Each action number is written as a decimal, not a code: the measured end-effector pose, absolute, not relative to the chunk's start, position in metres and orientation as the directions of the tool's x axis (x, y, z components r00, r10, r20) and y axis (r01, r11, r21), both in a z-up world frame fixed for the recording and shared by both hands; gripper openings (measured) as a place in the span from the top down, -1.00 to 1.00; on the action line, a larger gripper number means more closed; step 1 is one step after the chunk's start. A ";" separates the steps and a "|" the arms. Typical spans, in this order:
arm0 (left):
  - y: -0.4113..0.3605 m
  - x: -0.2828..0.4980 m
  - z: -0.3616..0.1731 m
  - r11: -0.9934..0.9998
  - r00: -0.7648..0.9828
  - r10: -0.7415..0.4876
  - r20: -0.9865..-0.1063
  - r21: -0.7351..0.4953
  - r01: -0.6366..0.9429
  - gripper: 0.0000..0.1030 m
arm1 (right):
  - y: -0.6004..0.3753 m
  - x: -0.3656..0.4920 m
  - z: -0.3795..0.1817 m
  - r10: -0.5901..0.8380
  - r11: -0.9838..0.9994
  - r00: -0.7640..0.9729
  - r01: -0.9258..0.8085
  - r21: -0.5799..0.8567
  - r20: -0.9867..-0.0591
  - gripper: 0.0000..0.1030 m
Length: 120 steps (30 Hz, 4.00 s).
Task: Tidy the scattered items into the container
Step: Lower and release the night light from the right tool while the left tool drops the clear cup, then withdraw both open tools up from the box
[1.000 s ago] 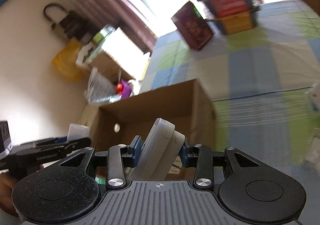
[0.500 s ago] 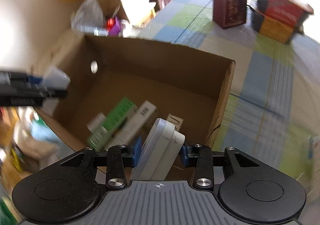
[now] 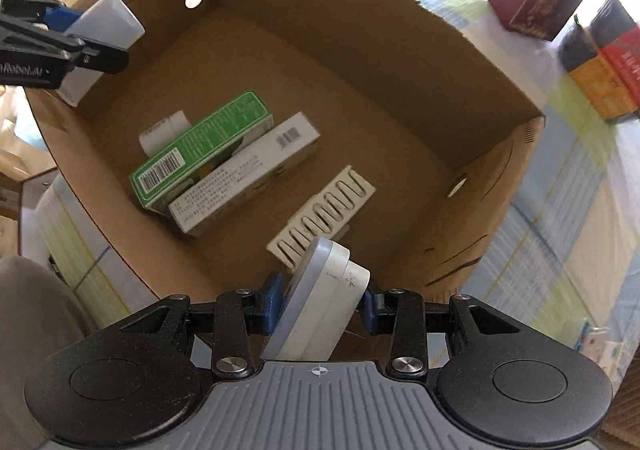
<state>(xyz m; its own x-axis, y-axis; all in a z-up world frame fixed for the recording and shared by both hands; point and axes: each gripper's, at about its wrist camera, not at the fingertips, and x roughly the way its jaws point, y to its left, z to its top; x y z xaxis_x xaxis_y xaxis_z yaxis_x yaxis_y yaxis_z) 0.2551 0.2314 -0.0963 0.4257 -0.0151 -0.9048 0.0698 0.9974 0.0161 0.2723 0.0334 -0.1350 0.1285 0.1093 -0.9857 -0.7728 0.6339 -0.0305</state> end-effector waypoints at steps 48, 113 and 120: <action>0.223 0.265 -0.113 0.995 0.310 0.054 -0.949 0.078 0.066 -0.80 | 0.020 0.274 -0.113 0.200 0.647 0.141 -0.762 0.023 -0.969 -0.65; 0.135 0.081 -0.008 1.000 0.524 -0.001 -0.852 -0.009 -0.013 -0.92 | -0.061 0.118 -0.020 0.361 0.842 0.360 -0.522 0.134 -0.860 -0.66; 0.117 0.075 -0.008 1.000 0.529 -0.002 -0.848 0.003 0.008 -0.92 | -0.080 0.112 -0.015 0.362 0.858 0.382 -0.492 0.144 -0.850 -0.66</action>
